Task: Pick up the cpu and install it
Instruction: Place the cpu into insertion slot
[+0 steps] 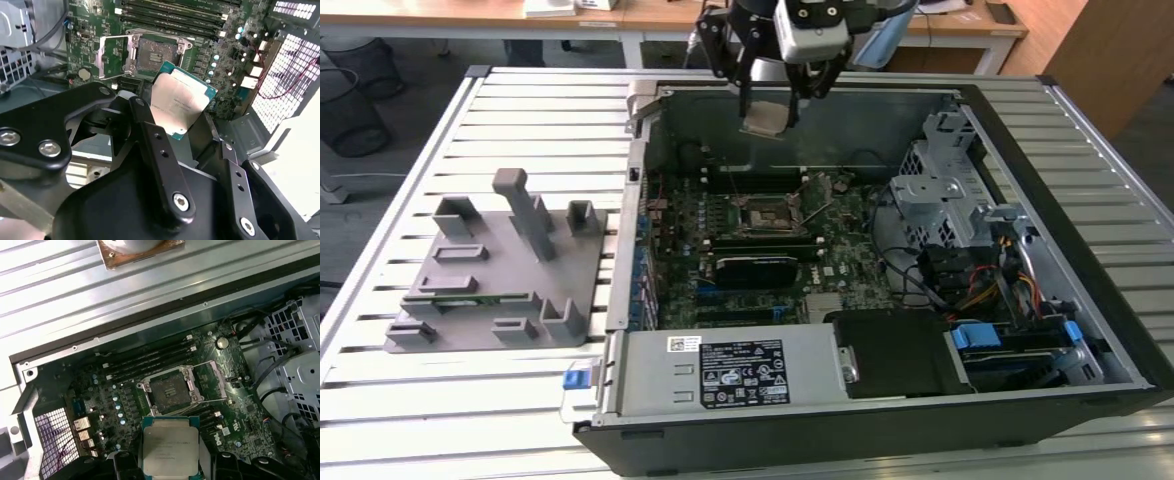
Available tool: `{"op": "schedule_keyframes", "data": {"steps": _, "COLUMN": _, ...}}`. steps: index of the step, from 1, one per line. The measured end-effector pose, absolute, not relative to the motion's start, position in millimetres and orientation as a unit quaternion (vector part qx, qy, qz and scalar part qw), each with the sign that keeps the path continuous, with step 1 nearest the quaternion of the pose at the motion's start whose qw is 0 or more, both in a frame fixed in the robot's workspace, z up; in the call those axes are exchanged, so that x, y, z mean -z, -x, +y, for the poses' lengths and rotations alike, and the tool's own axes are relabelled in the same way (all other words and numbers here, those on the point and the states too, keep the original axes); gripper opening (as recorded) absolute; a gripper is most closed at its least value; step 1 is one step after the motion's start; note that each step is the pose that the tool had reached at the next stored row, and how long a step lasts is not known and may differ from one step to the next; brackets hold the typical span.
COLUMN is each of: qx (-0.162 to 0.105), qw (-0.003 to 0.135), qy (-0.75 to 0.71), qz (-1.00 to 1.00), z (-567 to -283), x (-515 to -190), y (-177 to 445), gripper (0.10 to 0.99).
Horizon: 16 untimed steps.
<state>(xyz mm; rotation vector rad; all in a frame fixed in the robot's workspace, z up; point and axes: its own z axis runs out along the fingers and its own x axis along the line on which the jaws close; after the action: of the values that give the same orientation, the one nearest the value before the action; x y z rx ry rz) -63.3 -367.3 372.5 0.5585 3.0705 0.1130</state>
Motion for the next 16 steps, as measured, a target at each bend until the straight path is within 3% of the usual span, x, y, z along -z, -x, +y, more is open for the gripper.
{"op": "schedule_keyframes", "data": {"steps": 16, "qx": -0.034, "qw": 0.014, "qy": -0.296, "qz": 0.954, "z": -366.9, "x": -370.0, "y": 63.3, "gripper": 0.537}}
